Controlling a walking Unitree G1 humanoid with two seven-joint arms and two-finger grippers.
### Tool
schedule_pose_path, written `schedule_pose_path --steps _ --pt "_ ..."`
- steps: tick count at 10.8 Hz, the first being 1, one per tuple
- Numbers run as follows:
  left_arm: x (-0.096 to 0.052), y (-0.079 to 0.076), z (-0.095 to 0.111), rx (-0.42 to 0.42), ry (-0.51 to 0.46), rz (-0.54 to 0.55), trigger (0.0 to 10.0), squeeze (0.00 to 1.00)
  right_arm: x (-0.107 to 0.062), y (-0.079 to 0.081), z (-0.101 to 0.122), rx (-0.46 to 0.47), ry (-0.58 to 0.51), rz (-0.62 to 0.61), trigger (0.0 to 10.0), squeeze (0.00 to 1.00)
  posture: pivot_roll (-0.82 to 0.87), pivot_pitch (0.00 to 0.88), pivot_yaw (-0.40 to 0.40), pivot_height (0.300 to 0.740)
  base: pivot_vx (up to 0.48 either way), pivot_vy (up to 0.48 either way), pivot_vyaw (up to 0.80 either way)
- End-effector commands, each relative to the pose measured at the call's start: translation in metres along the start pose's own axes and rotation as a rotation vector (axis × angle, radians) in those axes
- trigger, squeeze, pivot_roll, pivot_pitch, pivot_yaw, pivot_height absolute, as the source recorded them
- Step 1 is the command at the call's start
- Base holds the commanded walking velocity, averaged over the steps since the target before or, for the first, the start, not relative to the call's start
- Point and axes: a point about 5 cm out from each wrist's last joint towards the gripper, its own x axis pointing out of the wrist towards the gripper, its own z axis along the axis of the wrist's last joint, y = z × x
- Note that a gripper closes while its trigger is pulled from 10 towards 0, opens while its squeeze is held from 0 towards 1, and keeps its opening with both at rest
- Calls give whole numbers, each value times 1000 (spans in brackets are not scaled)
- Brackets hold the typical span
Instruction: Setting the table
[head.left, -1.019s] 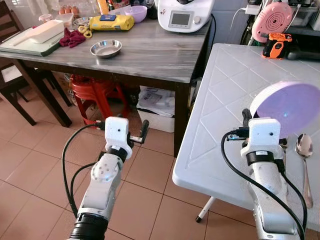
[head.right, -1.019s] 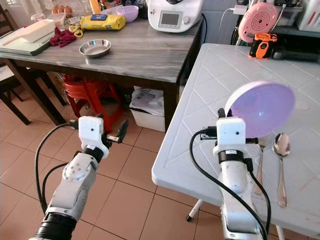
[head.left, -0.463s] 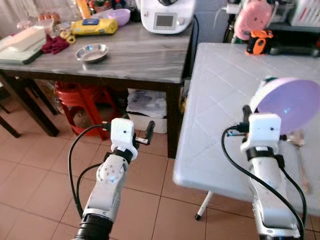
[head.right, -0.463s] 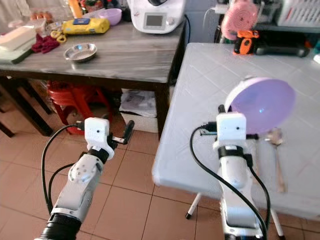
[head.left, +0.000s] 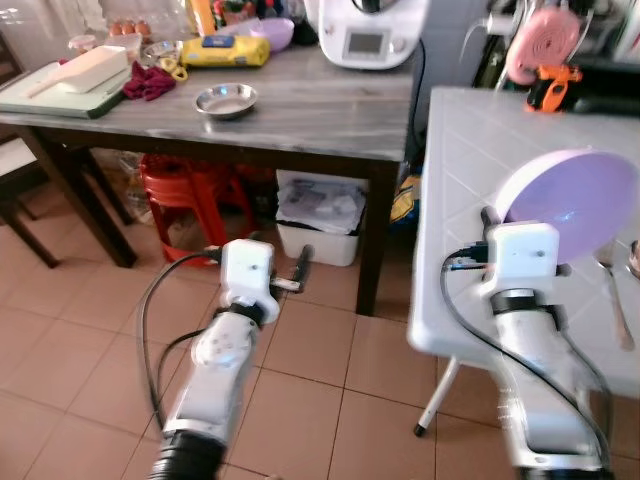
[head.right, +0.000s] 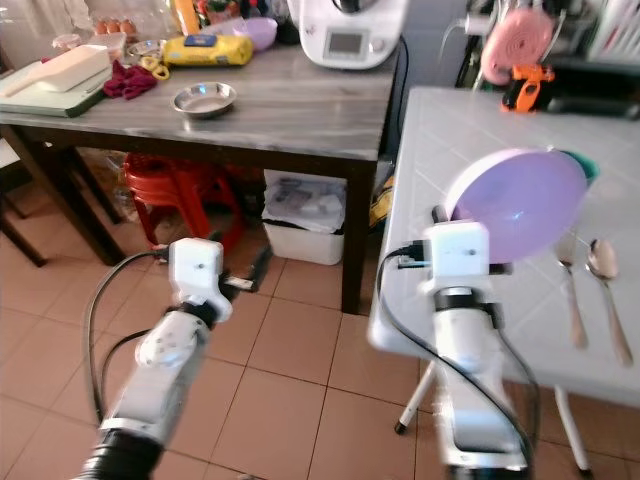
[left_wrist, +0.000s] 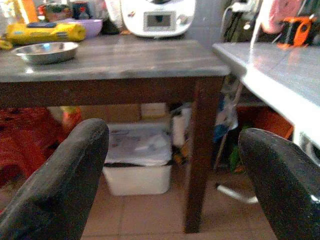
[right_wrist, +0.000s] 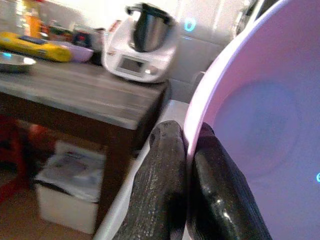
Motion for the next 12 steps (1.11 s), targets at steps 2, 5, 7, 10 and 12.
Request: schedule_pose_path --steps 2,5,7,10,12 --pt "1 -3 0 3 -5 -2 10000 0 1 -6 4 -7 -20 -15 10000 0 -181 75 77 740 0 347 0" --pt "3 -4 0 3 -7 -6 10000 0 1 -7 3 -2 -14 -22 10000 0 -182 71 79 740 0 369 0" --pt "3 -6 0 3 -9 -9 10000 0 0 -7 2 -2 -11 -24 10000 0 -181 71 80 740 0 386 0" --pt "3 -12 -1 -4 -12 -20 10000 0 0 -7 0 -2 -6 -28 10000 0 -180 69 81 740 0 390 0" --pt "4 -14 0 -4 -14 -24 10000 0 1 -7 -1 1 -7 -30 10000 0 -176 64 85 740 0 394 0"
